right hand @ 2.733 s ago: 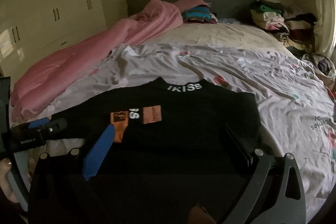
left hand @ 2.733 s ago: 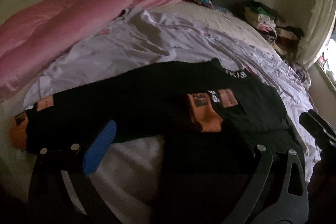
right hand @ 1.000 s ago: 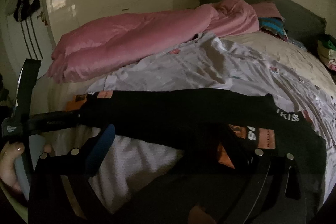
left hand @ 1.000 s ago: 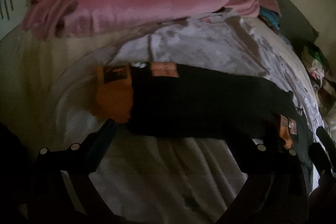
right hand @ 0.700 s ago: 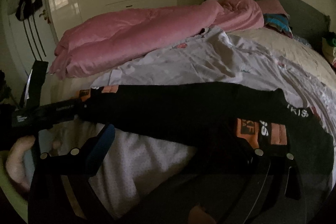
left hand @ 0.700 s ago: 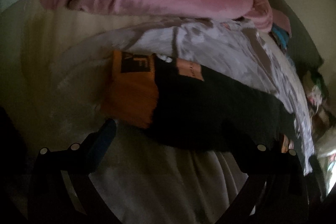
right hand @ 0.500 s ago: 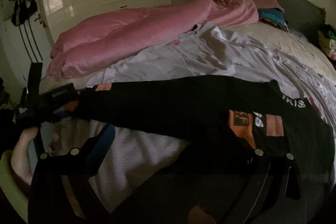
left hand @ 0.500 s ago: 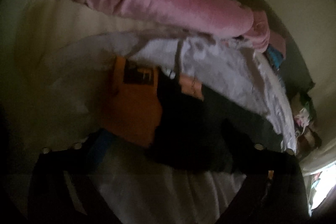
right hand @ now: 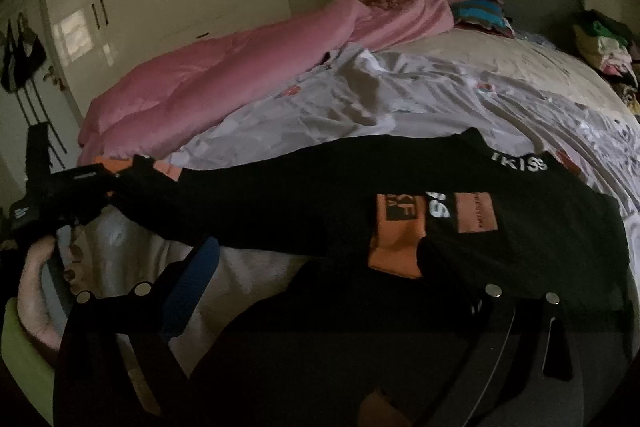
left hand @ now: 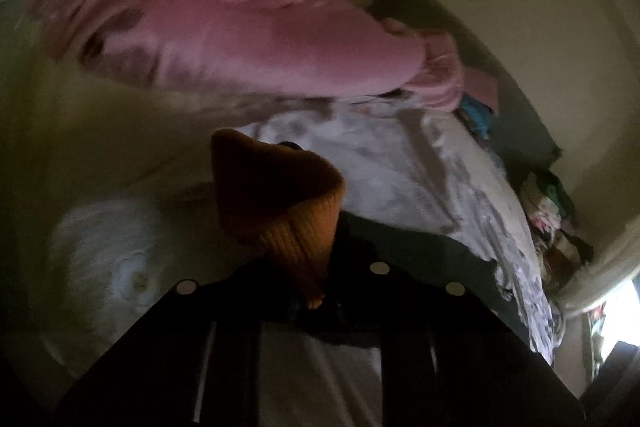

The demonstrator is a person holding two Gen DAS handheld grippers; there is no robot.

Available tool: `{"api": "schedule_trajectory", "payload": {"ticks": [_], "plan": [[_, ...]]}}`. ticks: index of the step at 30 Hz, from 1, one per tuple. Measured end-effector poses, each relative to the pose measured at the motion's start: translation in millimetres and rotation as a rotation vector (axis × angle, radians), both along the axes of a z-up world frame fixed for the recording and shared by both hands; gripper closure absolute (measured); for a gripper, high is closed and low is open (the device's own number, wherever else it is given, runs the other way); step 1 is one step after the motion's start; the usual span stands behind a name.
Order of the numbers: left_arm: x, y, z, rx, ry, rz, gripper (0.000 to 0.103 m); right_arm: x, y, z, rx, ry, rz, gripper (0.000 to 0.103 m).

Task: Fold small clothes
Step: 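Grasp the orange cuff with the left tool and lift it, then carry the held sleeve across the shirt toward the right tool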

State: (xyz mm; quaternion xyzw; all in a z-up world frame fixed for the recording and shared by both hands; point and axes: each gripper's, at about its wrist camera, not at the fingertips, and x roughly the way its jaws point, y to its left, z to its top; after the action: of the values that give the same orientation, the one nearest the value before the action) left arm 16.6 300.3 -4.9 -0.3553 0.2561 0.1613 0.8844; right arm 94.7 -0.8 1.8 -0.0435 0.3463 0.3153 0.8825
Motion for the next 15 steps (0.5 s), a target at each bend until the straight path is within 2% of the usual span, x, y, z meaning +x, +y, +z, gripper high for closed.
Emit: {"api": "schedule_trajectory", "payload": {"ticks": [12,15], "plan": [[16,-72,52,0.095,-0.102,-0.186,0.097,-3,-59,14,0.05,-0.004,-0.106,0.005],[21,-89,59,0.092,-0.112,-0.234,0.097,-1,-74,17,0.066,0.002,-0.137,0.005]]}}
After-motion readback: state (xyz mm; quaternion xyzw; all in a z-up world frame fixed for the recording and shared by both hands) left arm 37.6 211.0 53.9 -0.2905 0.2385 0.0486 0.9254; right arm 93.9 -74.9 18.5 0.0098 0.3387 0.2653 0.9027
